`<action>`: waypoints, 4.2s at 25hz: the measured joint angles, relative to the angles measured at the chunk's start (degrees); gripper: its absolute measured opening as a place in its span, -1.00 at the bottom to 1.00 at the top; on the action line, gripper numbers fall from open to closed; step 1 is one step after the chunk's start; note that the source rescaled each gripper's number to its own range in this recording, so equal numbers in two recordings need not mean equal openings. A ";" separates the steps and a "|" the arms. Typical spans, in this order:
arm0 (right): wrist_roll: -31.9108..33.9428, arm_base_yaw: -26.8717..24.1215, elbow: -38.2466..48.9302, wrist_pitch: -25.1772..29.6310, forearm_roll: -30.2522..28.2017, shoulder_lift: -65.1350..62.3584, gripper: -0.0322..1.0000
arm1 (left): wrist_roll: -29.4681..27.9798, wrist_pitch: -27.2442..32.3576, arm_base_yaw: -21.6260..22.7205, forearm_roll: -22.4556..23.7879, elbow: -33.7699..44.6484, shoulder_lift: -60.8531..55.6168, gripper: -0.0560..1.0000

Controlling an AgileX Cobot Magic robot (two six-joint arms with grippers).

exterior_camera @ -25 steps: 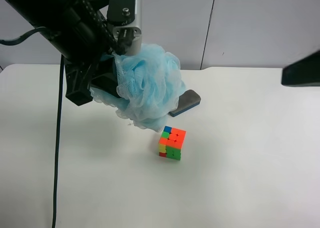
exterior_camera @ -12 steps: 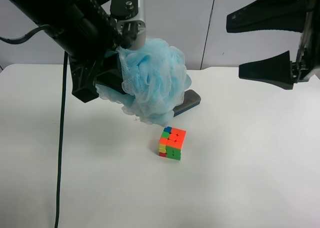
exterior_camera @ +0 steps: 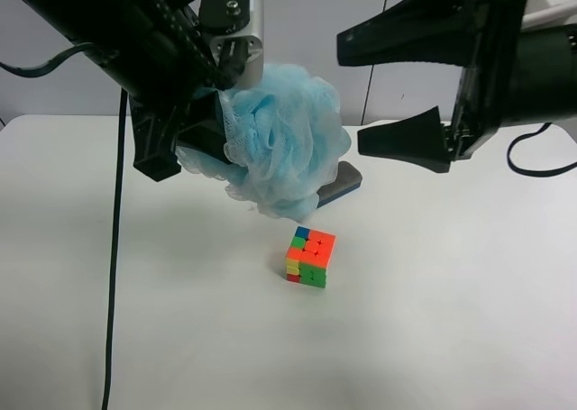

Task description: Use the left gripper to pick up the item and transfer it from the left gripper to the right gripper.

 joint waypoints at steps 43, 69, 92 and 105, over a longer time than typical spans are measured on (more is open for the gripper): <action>-11.00 8.54 0.00 -7.72 14.05 14.86 -0.86 | -2.63 0.41 0.06 0.58 0.12 0.00 -0.79; -9.54 8.54 0.00 -9.33 13.64 15.32 -0.90 | -21.45 8.15 -0.02 6.62 0.12 -15.77 1.00; -9.54 8.54 0.00 -9.83 13.16 15.32 -0.91 | -45.67 10.98 -0.06 11.81 32.98 -63.87 1.00; -9.54 8.59 0.00 -9.73 13.11 15.32 -0.91 | -49.30 9.08 -0.31 14.31 43.15 -85.22 1.00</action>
